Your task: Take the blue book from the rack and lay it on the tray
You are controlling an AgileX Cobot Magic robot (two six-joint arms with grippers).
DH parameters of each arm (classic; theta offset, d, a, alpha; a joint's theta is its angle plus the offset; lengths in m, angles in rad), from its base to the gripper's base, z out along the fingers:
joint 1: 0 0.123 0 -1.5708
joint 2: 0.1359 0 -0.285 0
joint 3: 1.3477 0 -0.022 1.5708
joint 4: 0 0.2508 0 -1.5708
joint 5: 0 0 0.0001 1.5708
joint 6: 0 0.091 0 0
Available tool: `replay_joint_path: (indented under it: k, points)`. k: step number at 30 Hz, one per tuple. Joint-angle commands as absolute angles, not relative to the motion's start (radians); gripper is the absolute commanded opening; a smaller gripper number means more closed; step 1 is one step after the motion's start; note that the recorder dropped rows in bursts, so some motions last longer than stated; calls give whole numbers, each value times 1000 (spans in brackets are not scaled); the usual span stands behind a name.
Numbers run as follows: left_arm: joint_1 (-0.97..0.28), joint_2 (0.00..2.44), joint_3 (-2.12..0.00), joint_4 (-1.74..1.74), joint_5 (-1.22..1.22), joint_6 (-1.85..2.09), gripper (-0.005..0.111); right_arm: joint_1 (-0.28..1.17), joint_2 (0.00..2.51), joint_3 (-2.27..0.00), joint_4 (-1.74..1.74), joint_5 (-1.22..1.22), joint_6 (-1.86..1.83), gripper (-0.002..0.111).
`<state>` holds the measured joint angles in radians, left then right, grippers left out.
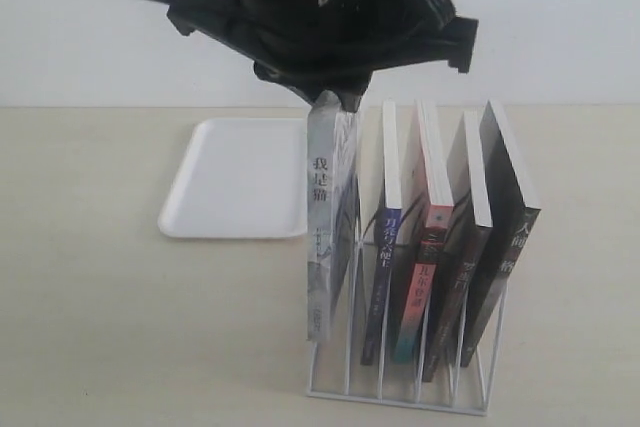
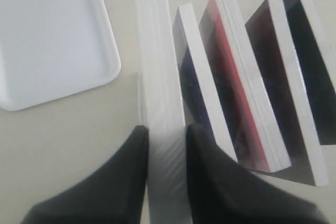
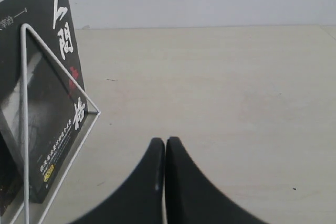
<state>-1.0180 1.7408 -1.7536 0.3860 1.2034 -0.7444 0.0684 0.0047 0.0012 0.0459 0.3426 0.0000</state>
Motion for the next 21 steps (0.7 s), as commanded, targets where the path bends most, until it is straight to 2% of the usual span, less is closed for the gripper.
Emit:
replay_joint_path:
  k: [1,10,21]
  points:
    - [-1017,1714,-1814,374,1200,-725,10,62,0,0,43,333,0,0]
    - [-1020,1717,-1851,382,1218,-718,10,62,0,0,43,333,0,0]
    - [-1020,1808,-1808,386,1107,-730,10,62,0,0,43,333,0,0]
